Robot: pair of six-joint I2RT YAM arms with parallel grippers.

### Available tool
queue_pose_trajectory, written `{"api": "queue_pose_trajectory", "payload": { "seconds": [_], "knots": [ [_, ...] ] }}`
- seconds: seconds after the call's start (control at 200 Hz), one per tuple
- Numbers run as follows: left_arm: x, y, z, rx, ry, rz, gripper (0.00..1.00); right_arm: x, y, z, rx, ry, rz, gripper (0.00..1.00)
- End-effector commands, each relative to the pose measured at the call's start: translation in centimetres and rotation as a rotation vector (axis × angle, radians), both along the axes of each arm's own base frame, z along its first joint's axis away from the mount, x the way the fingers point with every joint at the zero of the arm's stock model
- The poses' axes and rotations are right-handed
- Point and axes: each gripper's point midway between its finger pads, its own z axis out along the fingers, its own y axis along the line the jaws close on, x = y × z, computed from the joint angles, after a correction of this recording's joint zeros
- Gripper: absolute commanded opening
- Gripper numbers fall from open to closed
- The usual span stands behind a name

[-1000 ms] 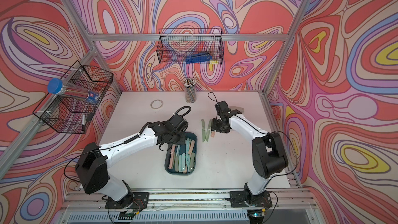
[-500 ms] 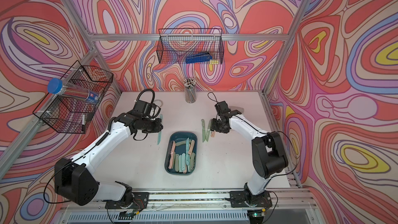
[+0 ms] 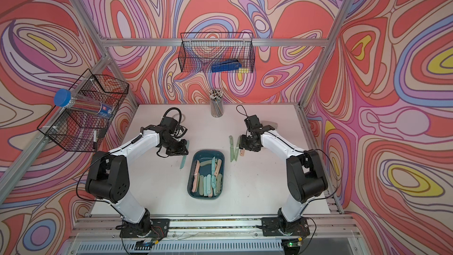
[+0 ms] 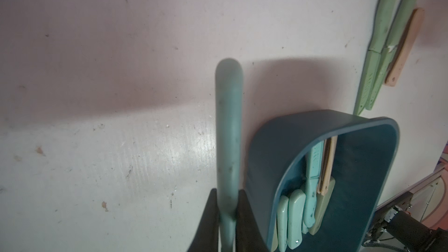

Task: Take the fruit knife out of the storage box
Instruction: Place the fruit knife at the center of the board.

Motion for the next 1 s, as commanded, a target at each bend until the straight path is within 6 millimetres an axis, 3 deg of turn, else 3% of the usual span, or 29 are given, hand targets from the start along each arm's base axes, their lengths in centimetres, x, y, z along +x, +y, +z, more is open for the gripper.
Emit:
{"api": "queue_pose_trajectory", "payload": {
  "seconds": [0.0,0.235,0.416,0.731,0.997],
  "knots": [
    [-0.5,0.4,-1.0,0.017,0.054,-0.005,0.0,0.5,0.3,-0.6,0.014,0.006,0.0,0.58],
    [-0.6,2.3,-3.8,0.124,0.116,0.03,0.0,0.7,0.5,-0.6,0.021,0.006,0.005,0.58],
    [-0.3,3.0,-4.3,0.166,0.11,0.049,0.0,0.8,0.7,-0.8,0.03,0.01,0.009,0.58],
    [-0.1,3.0,-4.4,0.17,0.116,0.053,0.13,0.7,0.9,-0.5,0.041,0.004,0.007,0.58],
    [0.1,3.6,-3.9,0.201,0.094,0.065,0.33,0.6,0.8,-0.2,0.044,-0.001,0.004,0.58]
  ]
}}
